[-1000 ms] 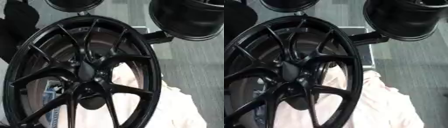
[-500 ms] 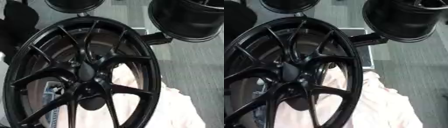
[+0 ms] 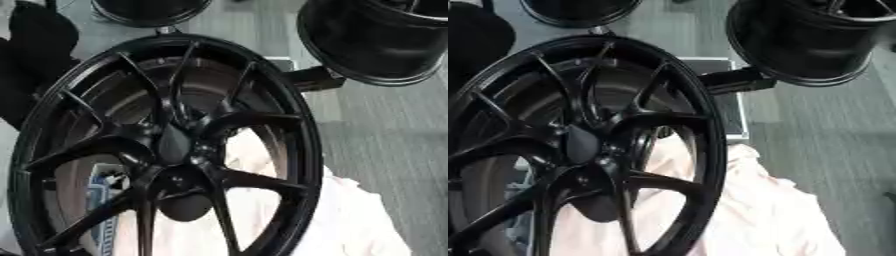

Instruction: Pull the pin out of the wheel hub.

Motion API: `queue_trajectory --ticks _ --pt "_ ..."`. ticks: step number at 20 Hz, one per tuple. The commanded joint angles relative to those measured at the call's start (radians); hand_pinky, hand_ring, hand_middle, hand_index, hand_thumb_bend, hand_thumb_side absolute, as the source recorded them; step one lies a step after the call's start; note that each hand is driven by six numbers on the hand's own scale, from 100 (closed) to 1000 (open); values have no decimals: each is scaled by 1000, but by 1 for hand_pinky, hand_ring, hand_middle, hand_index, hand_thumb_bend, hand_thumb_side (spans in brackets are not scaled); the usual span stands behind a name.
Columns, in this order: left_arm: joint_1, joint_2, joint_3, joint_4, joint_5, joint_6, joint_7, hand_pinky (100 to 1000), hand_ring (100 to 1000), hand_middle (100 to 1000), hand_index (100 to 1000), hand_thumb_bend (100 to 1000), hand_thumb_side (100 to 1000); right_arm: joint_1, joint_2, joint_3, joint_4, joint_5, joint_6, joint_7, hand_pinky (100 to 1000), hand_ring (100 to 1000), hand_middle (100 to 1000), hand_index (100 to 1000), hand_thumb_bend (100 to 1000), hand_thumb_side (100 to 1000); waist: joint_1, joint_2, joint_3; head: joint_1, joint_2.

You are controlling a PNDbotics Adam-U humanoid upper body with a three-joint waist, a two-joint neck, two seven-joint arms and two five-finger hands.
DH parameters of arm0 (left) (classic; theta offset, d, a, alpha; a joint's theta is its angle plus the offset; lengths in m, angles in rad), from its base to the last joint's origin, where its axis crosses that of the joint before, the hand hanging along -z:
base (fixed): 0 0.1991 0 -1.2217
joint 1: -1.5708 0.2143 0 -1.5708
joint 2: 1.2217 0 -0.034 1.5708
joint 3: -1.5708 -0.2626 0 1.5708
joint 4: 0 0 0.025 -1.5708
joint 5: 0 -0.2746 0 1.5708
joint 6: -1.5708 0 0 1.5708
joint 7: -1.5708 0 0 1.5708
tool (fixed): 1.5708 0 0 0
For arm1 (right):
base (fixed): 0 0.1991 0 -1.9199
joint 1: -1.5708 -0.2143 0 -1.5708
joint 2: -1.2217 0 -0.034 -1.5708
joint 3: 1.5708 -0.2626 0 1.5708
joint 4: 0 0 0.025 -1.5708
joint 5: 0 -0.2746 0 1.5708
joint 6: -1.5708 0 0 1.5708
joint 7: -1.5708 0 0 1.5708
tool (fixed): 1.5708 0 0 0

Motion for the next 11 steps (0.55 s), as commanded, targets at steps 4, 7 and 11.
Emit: queue_trajectory --ticks 4,7,11 --pt "156 -49 28 -470 126 80 472 821 607 687 786 231 100 -6 -43 -10 -12 16 -5 -8 608 640 587 692 100 470 -3 -9 1 7 -1" --pt "223 -121 16 -576 89 83 568 816 602 678 780 231 100 -9 -44 -10 -12 21 -7 -8 609 641 588 693 100 470 -9 -4 -4 14 -6" --pt "279 -233 11 -590 15 -16 608 816 604 678 784 225 100 -14 -42 -15 -12 30 -11 -14 610 643 589 693 100 470 -15 -2 -6 21 -9"
